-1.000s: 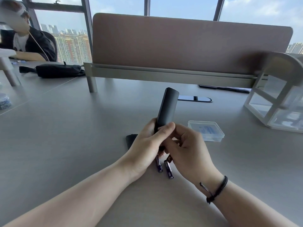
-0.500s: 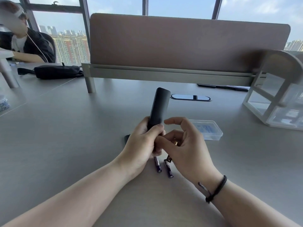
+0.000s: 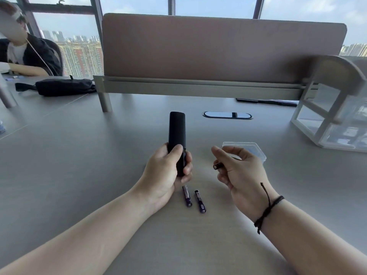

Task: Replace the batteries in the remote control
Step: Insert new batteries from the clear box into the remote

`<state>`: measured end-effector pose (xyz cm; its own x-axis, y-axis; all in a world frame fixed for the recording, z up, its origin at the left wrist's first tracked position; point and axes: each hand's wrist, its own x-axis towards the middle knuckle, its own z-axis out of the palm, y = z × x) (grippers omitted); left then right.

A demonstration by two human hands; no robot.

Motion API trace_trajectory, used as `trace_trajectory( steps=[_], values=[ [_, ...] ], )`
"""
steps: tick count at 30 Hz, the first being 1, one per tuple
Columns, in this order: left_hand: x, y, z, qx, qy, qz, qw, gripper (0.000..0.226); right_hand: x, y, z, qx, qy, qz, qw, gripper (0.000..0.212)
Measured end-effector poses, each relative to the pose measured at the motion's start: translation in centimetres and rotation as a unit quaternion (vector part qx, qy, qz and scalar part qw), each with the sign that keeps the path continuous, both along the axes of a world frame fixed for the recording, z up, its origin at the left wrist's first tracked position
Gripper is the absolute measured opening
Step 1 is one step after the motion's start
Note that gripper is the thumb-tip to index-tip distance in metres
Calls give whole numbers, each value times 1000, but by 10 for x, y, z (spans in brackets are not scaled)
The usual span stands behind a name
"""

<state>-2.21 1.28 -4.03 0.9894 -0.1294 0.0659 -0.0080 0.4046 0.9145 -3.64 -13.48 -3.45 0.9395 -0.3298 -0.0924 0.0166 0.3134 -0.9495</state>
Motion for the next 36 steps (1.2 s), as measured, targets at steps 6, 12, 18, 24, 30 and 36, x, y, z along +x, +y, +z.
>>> trace_trajectory(
  steps=[6, 12, 18, 24, 30, 36],
  values=[
    [0, 2, 0, -18, 3, -6, 1000, 24, -3, 0, 2, -5, 20, 14, 1000, 36],
    [-4, 2, 0, -19, 4, 3, 1000, 49, -5, -1, 4, -40, 17, 17, 999, 31],
    [-4, 3, 1, -23, 18, -8, 1000, 51, -4, 2, 0, -41, 15, 52, 998, 27],
    [-1, 3, 0, -14, 29, -8, 999, 38, -5, 5, -2, 12, 1, 93, 996, 11],
    [-2, 1, 1, -23, 33, -1, 999, 24, -12, 9, 6, -56, -92, 76, 991, 15],
    [-3, 1, 1, 30, -2, -13, 999, 15, -19, 12, 1, -360, -173, 27, 916, 21]
  ],
)
